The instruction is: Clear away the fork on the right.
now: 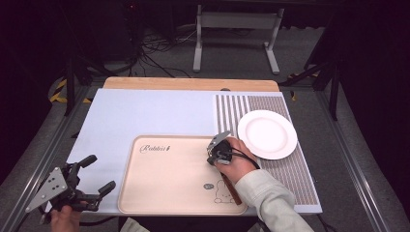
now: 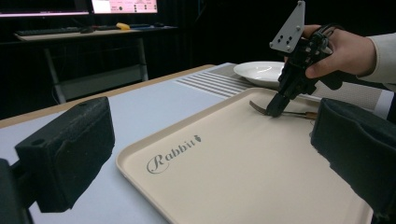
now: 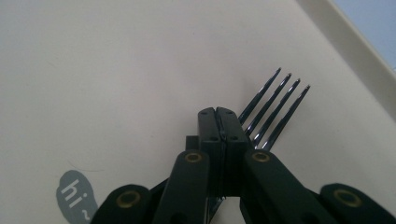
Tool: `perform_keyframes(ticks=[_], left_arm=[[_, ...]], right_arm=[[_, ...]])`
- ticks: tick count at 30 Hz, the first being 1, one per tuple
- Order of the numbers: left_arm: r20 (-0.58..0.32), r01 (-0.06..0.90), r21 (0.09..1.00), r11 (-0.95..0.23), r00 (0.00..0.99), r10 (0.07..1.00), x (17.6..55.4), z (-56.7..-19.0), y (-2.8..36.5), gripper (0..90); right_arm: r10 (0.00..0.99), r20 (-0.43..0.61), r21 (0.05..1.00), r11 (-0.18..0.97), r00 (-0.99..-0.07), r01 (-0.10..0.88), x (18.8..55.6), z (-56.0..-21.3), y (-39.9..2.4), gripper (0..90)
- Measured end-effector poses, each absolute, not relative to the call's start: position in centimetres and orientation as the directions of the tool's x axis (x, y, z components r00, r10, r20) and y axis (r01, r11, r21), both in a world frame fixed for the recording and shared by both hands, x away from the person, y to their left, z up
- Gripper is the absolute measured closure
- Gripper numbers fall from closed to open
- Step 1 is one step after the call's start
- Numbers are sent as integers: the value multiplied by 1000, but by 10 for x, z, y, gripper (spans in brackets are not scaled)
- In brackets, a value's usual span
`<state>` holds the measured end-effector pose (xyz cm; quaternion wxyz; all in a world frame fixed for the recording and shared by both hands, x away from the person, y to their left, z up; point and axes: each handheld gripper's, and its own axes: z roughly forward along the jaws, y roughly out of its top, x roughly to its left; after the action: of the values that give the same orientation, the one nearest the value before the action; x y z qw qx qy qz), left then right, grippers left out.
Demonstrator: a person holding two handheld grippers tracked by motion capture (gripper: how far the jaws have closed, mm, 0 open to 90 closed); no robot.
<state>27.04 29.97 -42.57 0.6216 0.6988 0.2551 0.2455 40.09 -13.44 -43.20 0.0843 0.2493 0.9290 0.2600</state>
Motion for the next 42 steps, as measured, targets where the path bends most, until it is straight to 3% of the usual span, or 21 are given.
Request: perform_keyframes(ticks=[15, 42], left_arm=[[27, 51, 994, -98, 750, 661, 270, -425, 300, 4], [28, 51, 994, -101, 752, 659, 270, -426, 299, 5]], right_arm=[[511, -33, 514, 746, -859, 424, 402, -433, -134, 900], [638, -57, 497, 685, -768, 533, 413, -430, -173, 900]])
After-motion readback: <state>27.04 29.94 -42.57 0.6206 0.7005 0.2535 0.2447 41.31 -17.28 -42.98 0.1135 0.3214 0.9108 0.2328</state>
